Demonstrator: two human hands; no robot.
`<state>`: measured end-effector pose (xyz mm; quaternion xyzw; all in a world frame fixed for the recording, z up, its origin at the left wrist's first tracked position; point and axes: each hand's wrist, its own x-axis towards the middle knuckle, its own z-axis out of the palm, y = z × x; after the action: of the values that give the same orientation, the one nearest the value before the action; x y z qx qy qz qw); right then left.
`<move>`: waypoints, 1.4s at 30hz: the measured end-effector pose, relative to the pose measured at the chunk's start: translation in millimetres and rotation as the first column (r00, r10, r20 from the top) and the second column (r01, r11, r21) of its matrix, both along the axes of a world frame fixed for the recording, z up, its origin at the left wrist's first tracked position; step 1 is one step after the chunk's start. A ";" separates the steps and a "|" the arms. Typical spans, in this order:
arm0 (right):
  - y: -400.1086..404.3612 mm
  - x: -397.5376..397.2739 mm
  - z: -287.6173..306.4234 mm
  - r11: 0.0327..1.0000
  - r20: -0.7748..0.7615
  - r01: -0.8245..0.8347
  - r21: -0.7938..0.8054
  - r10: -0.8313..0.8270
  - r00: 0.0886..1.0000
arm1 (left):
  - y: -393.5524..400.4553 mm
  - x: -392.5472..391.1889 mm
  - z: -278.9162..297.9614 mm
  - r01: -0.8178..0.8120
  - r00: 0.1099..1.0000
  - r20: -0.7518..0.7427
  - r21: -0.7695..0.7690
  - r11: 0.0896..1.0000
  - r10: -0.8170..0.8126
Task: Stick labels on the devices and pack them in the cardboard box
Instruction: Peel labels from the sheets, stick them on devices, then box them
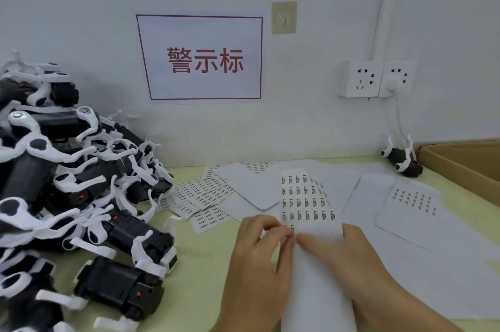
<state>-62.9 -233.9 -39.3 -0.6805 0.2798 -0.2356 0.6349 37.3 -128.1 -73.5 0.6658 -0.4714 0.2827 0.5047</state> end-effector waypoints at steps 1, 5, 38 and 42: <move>0.2 0.2 -0.2 1.000 -0.001 0.008 -0.017 -0.008 1.000 | -0.6 0.5 -0.9 -0.003 1.000 0.024 0.009 1.000 0.003; 3.0 0.1 2.2 0.998 -0.007 0.017 -0.057 -0.017 1.000 | -0.3 0.8 -1.9 -0.018 1.000 0.000 0.054 0.998 0.018; 3.5 -0.6 -1.3 0.947 0.015 -0.012 -0.321 0.018 1.000 | 2.0 1.8 2.4 0.081 0.983 -0.172 0.088 0.993 -0.065; 2.4 0.4 -4.5 0.934 -0.021 0.014 -0.358 -0.023 1.000 | 2.2 1.2 2.2 0.087 0.981 -0.182 0.085 0.993 -0.070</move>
<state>-62.5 -231.5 -43.9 -0.7849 0.2464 -0.2802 0.4947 38.5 -125.9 -71.3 0.6919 -0.4627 0.1796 0.5243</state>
